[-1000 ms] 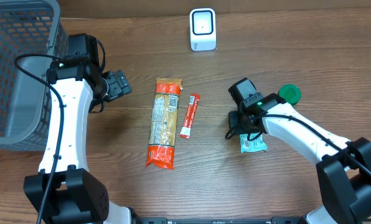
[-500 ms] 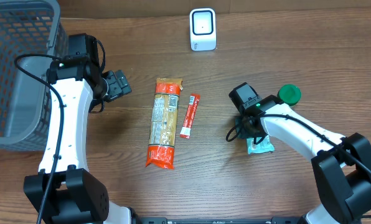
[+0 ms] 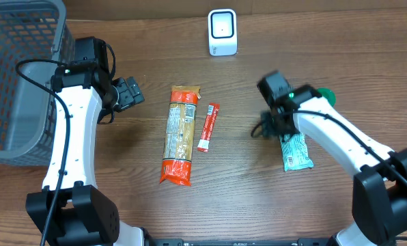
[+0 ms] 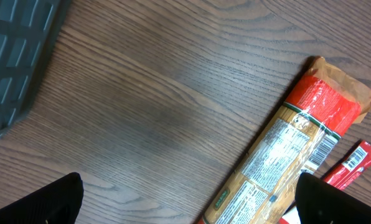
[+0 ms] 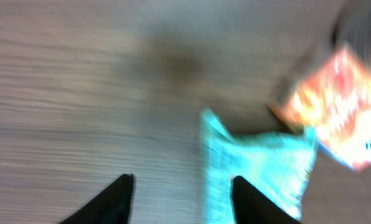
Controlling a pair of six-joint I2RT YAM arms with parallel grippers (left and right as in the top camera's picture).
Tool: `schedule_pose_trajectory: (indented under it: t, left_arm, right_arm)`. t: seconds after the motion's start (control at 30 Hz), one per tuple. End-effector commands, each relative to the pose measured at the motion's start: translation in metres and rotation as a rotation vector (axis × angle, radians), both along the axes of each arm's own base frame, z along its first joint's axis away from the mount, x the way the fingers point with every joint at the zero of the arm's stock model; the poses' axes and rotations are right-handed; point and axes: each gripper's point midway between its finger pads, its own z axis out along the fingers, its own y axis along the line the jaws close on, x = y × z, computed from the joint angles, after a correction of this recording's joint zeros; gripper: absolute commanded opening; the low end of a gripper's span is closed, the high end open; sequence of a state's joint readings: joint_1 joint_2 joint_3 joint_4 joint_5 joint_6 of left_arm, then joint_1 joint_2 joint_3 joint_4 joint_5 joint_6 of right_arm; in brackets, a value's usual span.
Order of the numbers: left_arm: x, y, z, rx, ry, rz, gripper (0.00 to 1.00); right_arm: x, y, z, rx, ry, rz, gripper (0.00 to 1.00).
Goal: Scan the item barcode
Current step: 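Move the right gripper left over the red stick packet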
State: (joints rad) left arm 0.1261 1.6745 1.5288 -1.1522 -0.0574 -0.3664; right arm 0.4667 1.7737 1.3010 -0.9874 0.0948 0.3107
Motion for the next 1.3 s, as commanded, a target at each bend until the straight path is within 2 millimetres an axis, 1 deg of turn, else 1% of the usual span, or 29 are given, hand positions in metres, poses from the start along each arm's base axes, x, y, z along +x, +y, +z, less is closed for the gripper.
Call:
schedule_pose_trajectory:
  t: [0.0,0.07,0.13,0.17,0.2,0.23,0.27,0.3,0.37,0.43,0.5,0.57,0.7,0.83,0.93,1.07,1.27]
  left_arm:
    - [0.003,0.001,0.01,0.016,-0.029,-0.011,1.0]
    - [0.003,0.001,0.01,0.016,-0.028,-0.01,1.0]
    - [0.003,0.001,0.01,0.016,-0.029,-0.01,1.0]
    - [0.003,0.001,0.01,0.015,-0.029,-0.011,1.0]
    - [0.003,0.001,0.01,0.016,-0.028,-0.01,1.0]
    - [0.003,0.001,0.01,0.016,-0.028,-0.011,1.0]
    - [0.003,0.001,0.01,0.016,-0.029,-0.011,1.0]
    - [0.003,0.001,0.01,0.015,-0.029,-0.011,1.0]
    - [0.003,0.001,0.01,0.016,-0.029,-0.011,1.0]
    - [0.003,0.001,0.01,0.016,-0.028,-0.011,0.99]
    - [0.003,0.001,0.01,0.016,-0.028,-0.011,1.0]
    - [0.003,0.001,0.01,0.016,-0.028,-0.011,1.0]
    - [0.003,0.001,0.01,0.015,-0.029,-0.011,1.0]
    - [0.003,0.001,0.01,0.016,-0.029,-0.011,1.0]
    - [0.003,0.001,0.01,0.015,-0.029,-0.01,1.0]
    - [0.003,0.001,0.01,0.015,-0.029,-0.01,1.0]
    - [0.003,0.001,0.01,0.016,-0.028,-0.011,1.0]
  right_arm:
    - [0.009,0.063,0.049,0.269,-0.057,0.081,0.58]
    - [0.011,0.092,0.057,0.39,-0.068,0.087,0.58]
    - [0.013,0.111,0.059,0.442,-0.087,0.078,0.51]
    - [0.014,0.123,0.059,0.463,-0.105,0.088,0.42]
    - [0.015,0.134,0.058,0.477,-0.121,0.111,0.3]
    - [0.014,0.145,0.056,0.489,-0.132,0.132,0.16]
    - [0.013,0.153,0.054,0.495,-0.137,0.139,0.04]
    - [0.01,0.164,0.044,0.482,-0.136,0.122,0.04]
    - [0.007,0.173,0.027,0.443,-0.134,0.089,0.04]
    - [0.0,0.184,0.012,0.43,-0.118,0.112,0.04]
    - [-0.005,0.195,0.001,0.428,-0.103,0.135,0.04]
    - [-0.01,0.204,-0.012,0.423,-0.092,0.154,0.09]
    - [-0.016,0.218,-0.033,0.417,-0.077,0.183,0.09]
    - [-0.017,0.22,-0.045,0.406,-0.066,0.185,0.08]
    - [-0.019,0.212,-0.051,0.369,-0.055,0.174,0.08]
    - [-0.02,0.201,-0.056,0.312,-0.052,0.159,0.08]
    - [-0.019,0.202,-0.059,0.313,-0.053,0.16,0.08]
